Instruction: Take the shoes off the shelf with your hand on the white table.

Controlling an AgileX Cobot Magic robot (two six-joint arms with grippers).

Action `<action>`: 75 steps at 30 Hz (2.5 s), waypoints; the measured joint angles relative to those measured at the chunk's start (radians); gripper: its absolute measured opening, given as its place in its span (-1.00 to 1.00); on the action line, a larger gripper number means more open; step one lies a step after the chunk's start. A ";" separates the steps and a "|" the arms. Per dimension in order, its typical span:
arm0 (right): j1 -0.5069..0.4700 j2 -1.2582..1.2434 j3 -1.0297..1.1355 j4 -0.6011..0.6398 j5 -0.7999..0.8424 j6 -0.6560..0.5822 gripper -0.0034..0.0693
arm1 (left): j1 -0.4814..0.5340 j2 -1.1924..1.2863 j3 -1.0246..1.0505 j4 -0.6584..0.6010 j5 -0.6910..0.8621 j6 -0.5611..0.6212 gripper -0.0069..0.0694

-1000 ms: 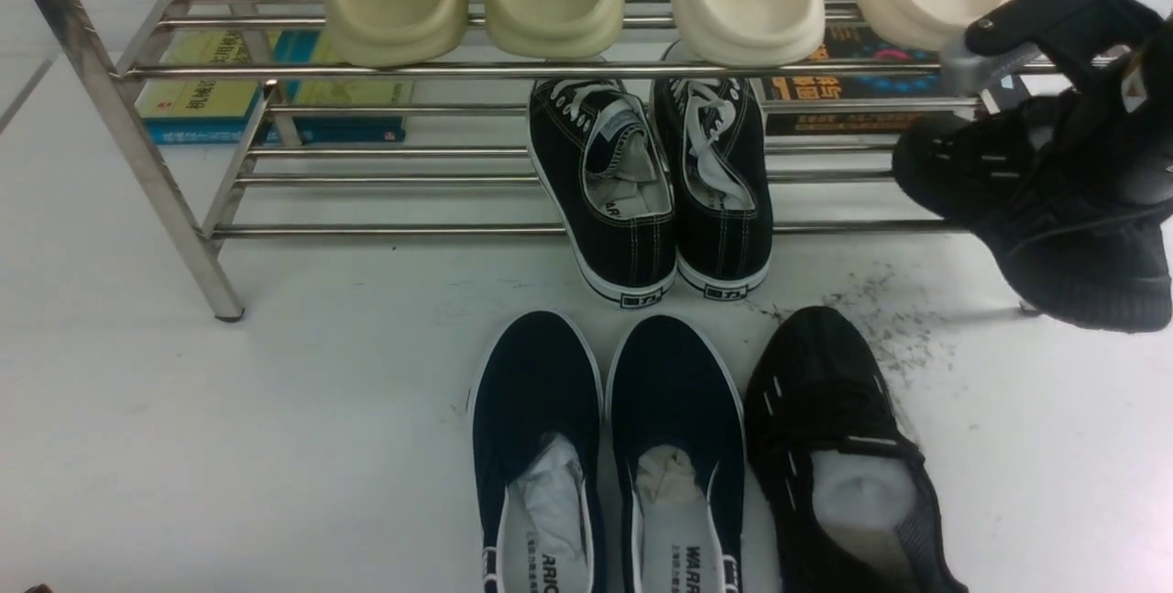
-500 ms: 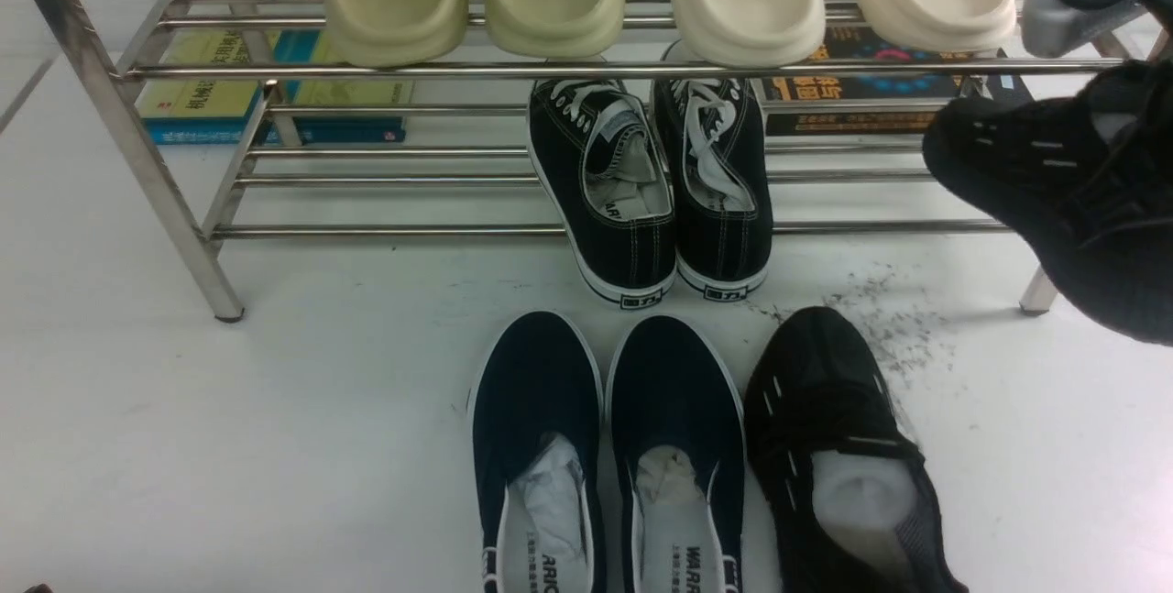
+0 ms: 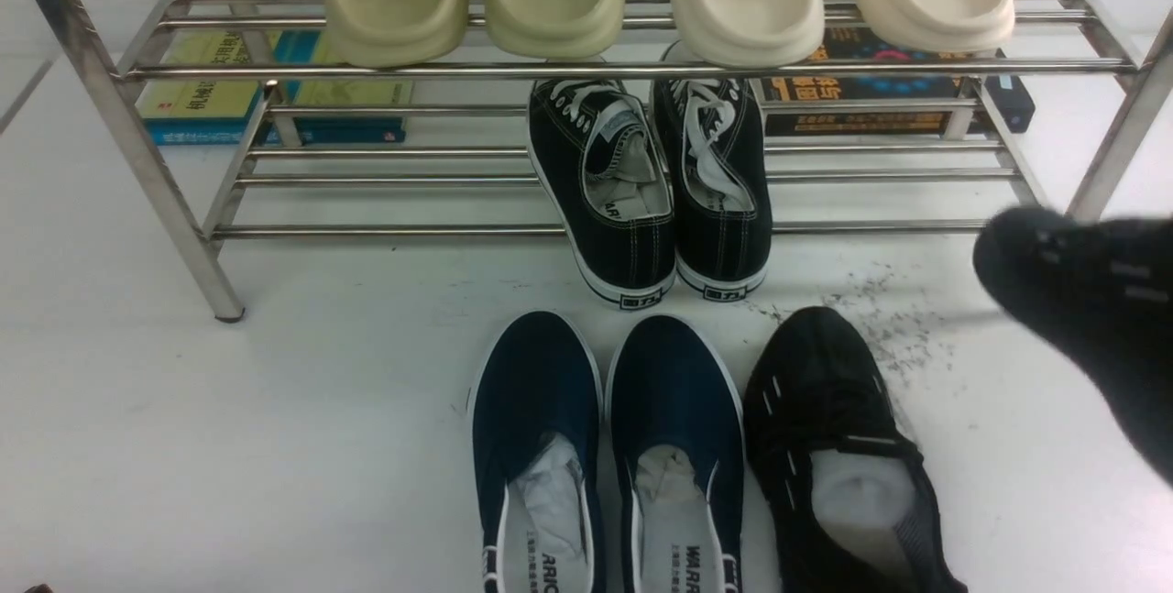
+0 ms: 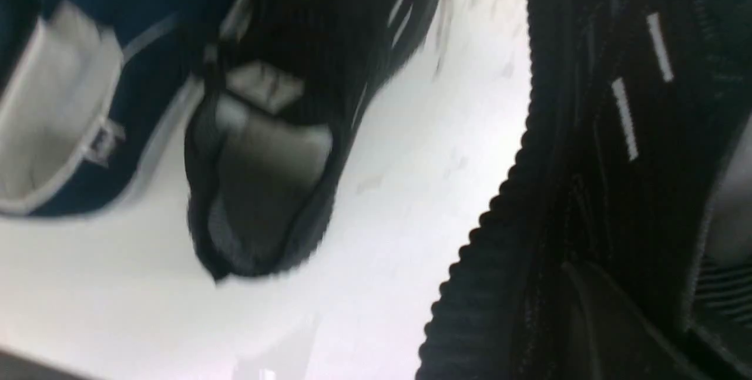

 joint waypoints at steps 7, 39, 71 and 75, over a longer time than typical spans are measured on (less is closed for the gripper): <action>0.000 0.014 0.258 -0.007 -0.247 -0.013 -0.87 | 0.000 0.000 0.000 0.000 0.000 0.000 -0.19; 0.048 0.292 0.295 0.151 -0.477 -0.104 -0.67 | 0.000 0.000 0.000 0.001 0.000 0.000 -0.19; 0.116 -0.125 0.164 0.159 -0.141 -0.096 0.13 | 0.000 0.000 0.000 0.001 0.000 0.000 -0.19; 0.116 -0.325 0.165 0.148 -0.091 -0.064 0.03 | 0.000 0.000 0.000 0.001 0.000 0.000 -0.19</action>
